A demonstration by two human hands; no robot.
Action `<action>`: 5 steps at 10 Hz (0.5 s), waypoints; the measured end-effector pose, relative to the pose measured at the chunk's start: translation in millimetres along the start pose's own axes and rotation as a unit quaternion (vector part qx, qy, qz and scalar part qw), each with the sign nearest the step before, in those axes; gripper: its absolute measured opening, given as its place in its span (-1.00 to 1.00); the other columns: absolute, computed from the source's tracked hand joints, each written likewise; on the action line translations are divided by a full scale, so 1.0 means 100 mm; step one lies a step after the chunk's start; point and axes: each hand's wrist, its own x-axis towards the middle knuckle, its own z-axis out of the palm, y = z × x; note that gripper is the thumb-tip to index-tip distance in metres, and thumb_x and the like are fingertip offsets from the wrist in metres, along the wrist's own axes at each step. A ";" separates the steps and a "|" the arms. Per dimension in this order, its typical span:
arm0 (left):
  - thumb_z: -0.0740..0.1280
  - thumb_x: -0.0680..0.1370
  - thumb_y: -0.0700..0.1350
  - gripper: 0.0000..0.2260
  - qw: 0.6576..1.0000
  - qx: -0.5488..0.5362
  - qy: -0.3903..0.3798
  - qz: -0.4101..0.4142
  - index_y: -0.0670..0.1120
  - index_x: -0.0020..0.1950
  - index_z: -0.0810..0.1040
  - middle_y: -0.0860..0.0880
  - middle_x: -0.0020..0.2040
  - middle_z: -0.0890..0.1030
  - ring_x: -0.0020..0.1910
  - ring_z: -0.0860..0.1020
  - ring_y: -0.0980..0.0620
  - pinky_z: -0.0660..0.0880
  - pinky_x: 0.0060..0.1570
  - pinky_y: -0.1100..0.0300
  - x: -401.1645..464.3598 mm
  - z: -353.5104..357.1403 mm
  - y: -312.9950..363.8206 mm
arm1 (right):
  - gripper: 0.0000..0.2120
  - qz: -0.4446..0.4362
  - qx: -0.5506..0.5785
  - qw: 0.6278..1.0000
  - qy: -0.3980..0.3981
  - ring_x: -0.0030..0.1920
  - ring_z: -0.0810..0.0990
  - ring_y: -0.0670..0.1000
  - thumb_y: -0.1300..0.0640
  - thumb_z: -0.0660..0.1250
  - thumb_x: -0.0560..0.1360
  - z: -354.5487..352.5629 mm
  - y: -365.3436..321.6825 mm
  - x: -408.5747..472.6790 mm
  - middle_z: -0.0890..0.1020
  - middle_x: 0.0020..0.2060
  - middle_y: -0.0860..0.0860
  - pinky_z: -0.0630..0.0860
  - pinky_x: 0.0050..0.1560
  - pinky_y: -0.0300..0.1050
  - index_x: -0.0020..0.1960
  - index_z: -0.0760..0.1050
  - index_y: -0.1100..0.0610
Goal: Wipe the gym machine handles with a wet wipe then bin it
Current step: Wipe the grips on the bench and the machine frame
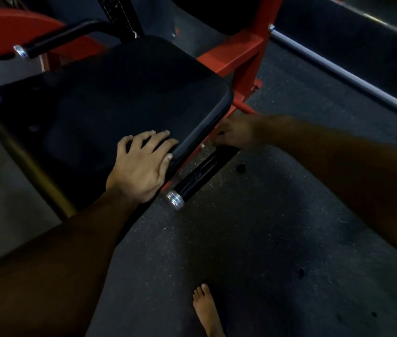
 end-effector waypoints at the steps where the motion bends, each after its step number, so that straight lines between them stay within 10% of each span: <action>1: -0.04 0.71 0.09 -0.59 1.000 -0.001 -0.011 -0.010 0.11 0.53 0.34 0.08 0.54 0.36 0.50 0.31 -0.05 0.26 0.39 -0.17 0.03 0.07 0.01 | -0.50 0.030 0.046 0.996 0.064 0.13 0.58 0.20 -0.11 -0.06 0.63 0.71 0.24 0.38 0.60 0.08 0.12 0.47 0.16 0.17 0.07 0.58 0.15; 3: -0.02 0.71 0.08 -0.60 1.000 -0.002 0.000 0.003 0.11 0.52 0.33 0.08 0.54 0.36 0.48 0.31 -0.05 0.26 0.37 -0.15 0.04 0.13 -0.02 | -0.66 0.113 0.233 0.965 -0.028 -0.07 0.54 0.06 -0.10 0.09 0.62 0.37 0.03 0.38 0.58 -0.09 0.03 0.44 0.01 0.00 -0.01 0.53 0.09; 5: -0.04 0.70 0.09 -0.58 1.000 -0.002 -0.016 0.010 0.10 0.53 0.32 0.04 0.54 0.35 0.48 0.31 -0.08 0.26 0.35 -0.17 0.04 0.12 -0.04 | -0.66 0.101 0.231 0.958 0.135 -0.04 0.58 0.17 0.08 0.11 0.67 0.04 -1.15 0.36 0.61 0.01 0.20 0.45 -0.01 0.05 0.23 0.53 0.27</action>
